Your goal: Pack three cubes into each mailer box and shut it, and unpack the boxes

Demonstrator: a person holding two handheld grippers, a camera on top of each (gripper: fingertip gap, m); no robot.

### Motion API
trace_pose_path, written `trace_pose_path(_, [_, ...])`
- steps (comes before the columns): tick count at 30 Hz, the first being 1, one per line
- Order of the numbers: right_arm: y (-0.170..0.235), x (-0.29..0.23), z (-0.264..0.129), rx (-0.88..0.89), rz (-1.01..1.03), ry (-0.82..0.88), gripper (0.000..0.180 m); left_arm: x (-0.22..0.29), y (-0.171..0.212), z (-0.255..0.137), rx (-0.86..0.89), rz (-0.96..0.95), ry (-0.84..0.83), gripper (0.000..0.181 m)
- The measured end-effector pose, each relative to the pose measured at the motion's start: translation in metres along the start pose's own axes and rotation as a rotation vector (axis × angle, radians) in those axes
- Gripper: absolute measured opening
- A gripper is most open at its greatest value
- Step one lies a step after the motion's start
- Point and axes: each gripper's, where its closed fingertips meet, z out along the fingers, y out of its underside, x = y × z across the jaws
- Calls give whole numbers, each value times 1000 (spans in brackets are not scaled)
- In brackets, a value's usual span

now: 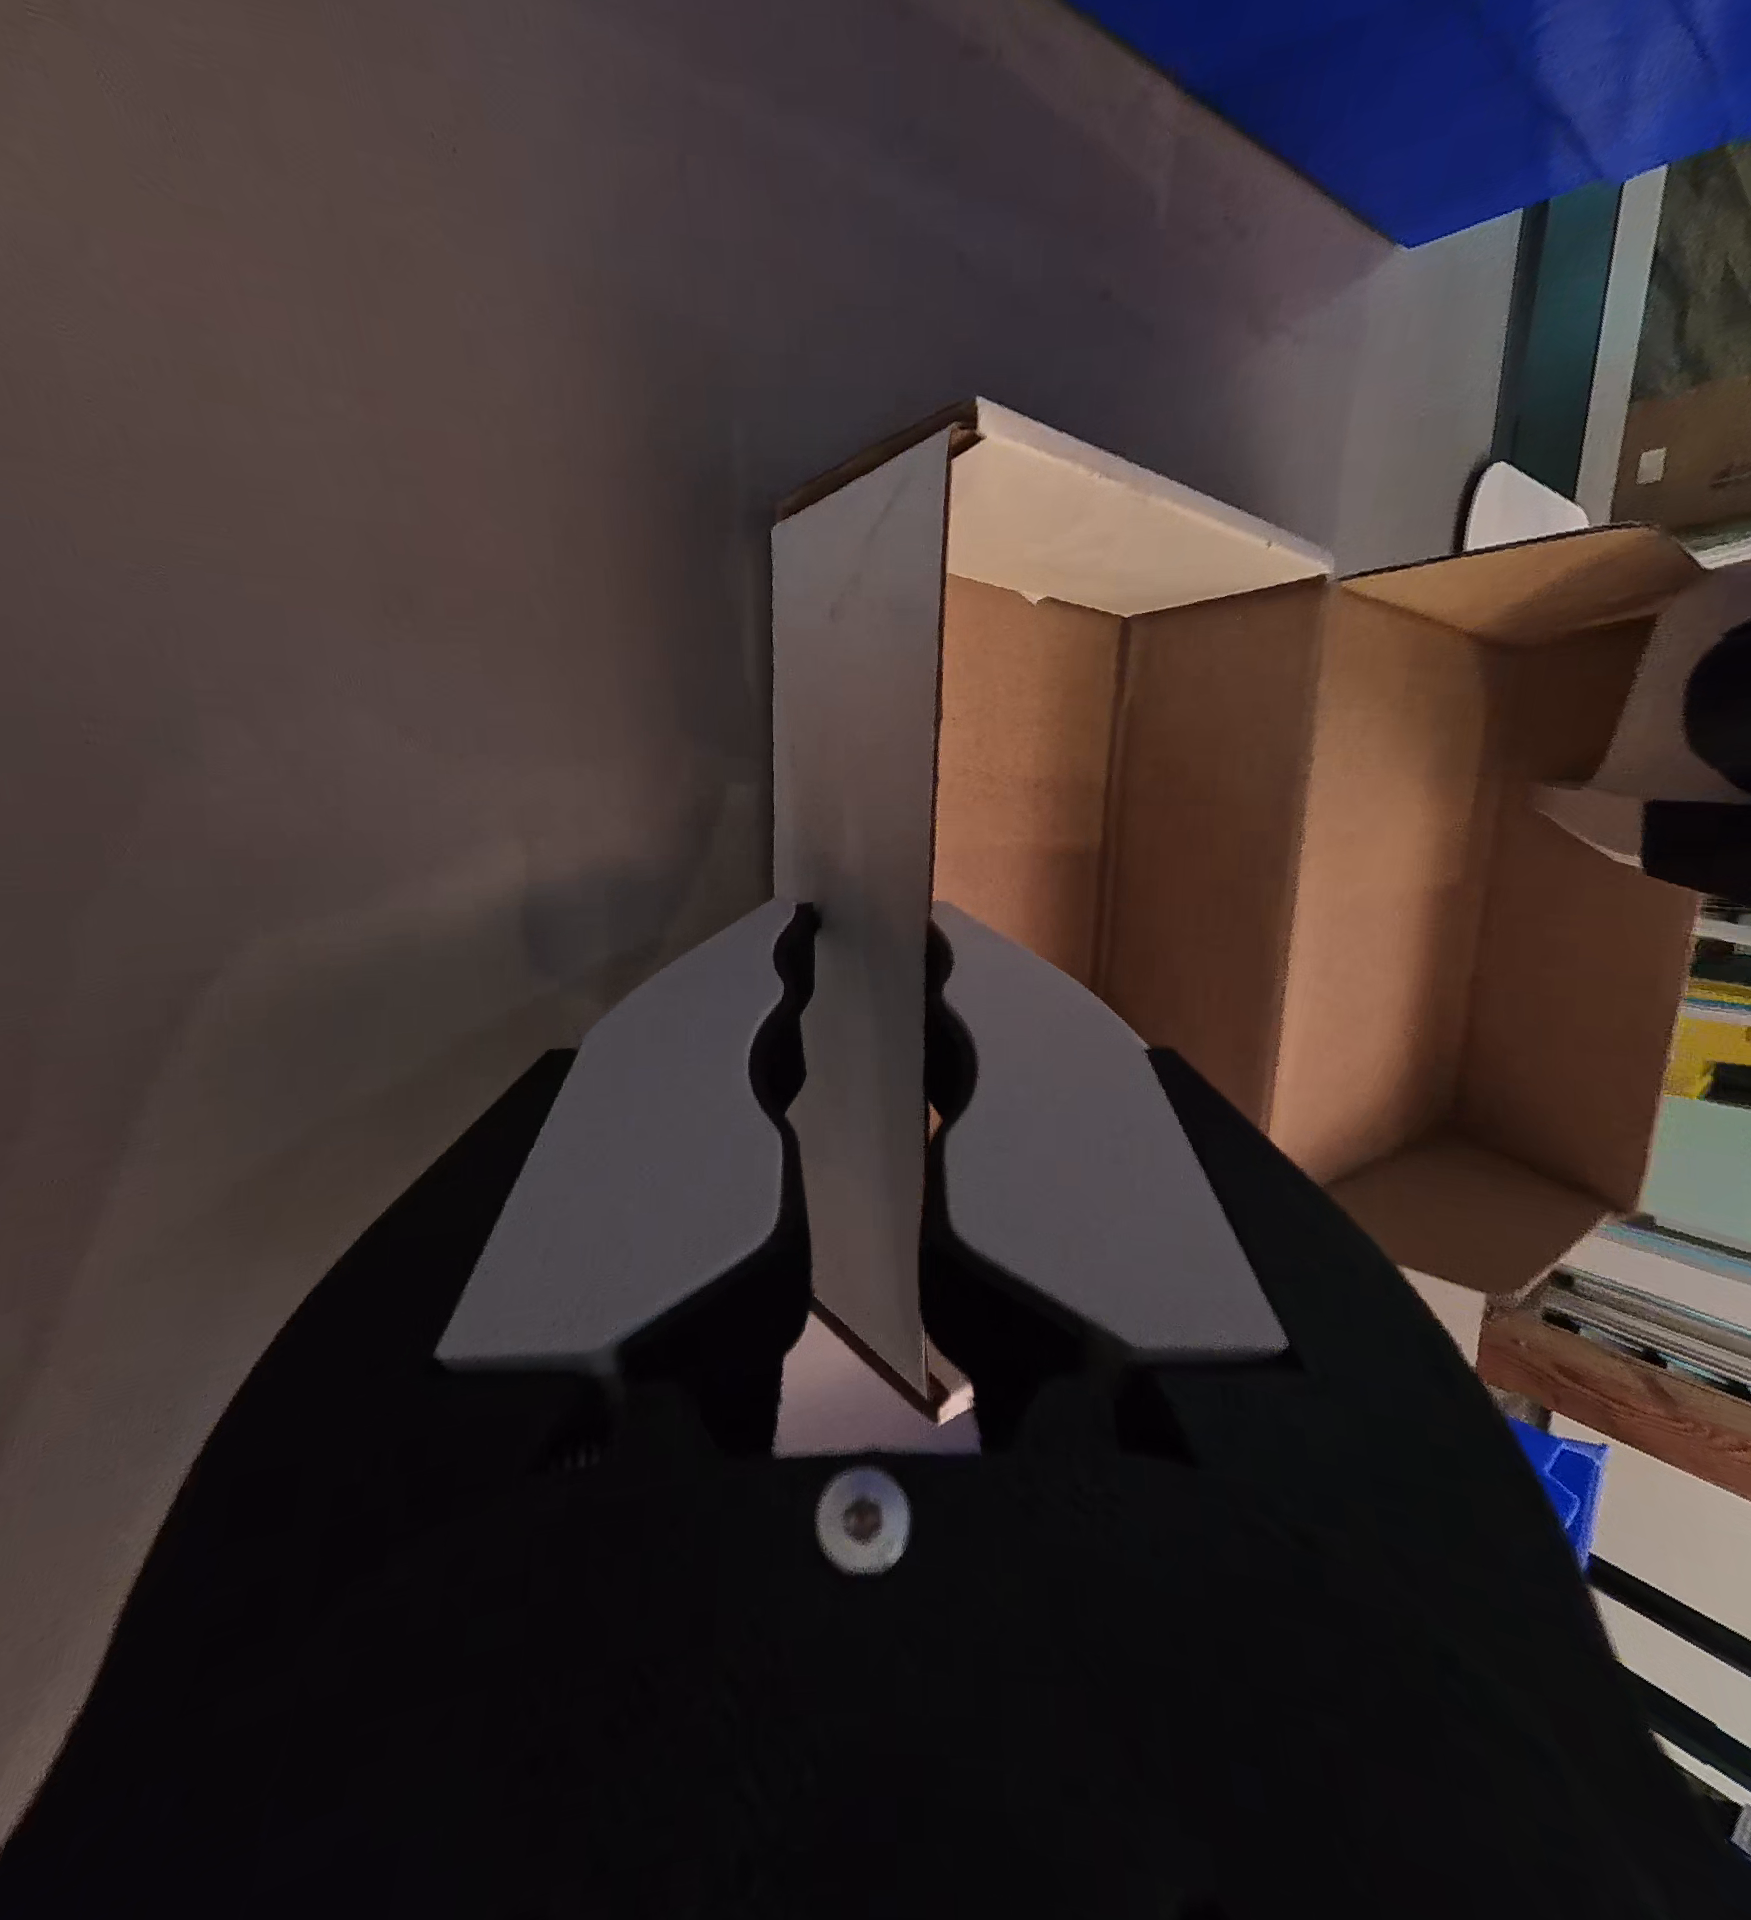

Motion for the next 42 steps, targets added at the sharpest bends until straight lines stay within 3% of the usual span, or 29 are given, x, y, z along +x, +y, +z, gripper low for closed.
trace_pose_path(9, [5,5,2,15,-33,44,22,3,17,22,-81,-66,66,10])
trace_pose_path(26, [-4,3,4,53,-65,76,25,16,30,48,-164,50,34,26])
trace_pose_path(34, [-8,7,9,43,-51,76,24,-3,24,23,-89,24,-2,39])
trace_pose_path(38, [-9,12,14,38,-44,88,25,-14,27,-4,-31,-68,42,61])
trace_pose_path(42, [-11,14,16,56,-25,84,25,-19,29,-42,101,-167,105,64])
